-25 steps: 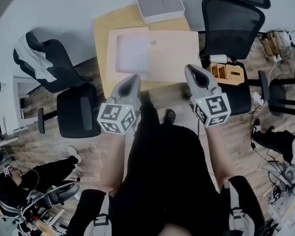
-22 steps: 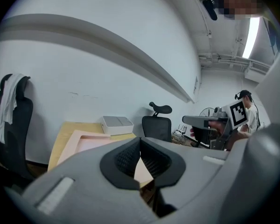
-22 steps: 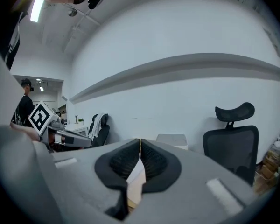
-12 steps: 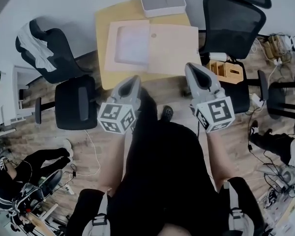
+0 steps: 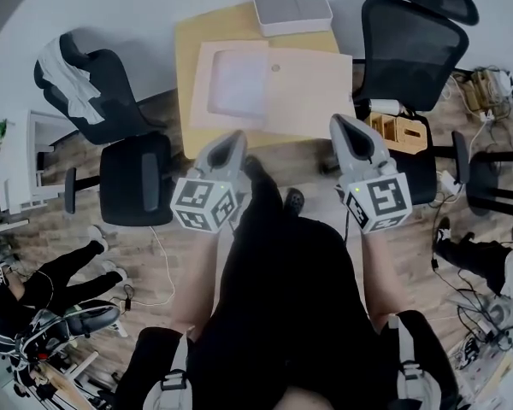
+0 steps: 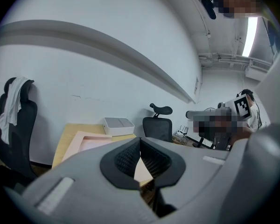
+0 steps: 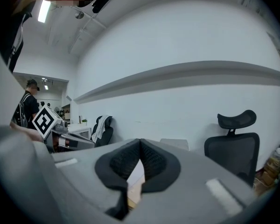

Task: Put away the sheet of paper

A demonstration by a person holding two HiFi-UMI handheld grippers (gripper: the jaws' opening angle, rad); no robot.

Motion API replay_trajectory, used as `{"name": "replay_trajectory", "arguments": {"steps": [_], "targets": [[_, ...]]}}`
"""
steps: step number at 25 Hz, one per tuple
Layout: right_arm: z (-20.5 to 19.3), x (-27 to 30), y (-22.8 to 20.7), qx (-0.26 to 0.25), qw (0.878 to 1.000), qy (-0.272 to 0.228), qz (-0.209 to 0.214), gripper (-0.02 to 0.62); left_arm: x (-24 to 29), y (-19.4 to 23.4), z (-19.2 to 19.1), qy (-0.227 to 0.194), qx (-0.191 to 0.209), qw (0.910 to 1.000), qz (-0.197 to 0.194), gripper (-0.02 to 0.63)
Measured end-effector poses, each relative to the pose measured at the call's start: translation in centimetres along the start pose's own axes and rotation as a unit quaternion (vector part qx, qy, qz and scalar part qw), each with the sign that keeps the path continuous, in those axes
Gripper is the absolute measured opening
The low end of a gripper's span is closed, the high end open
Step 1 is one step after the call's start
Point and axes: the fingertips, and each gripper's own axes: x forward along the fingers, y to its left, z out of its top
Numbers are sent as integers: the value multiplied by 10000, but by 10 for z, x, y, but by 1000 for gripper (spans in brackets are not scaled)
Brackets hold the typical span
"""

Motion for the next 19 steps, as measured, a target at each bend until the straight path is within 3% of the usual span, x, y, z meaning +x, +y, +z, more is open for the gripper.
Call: {"name": "replay_trajectory", "arguments": {"steps": [19], "targets": [[-3, 0, 6, 40, 10000, -6, 86, 0, -2, 2, -2, 3, -35, 10000, 36, 9]]}}
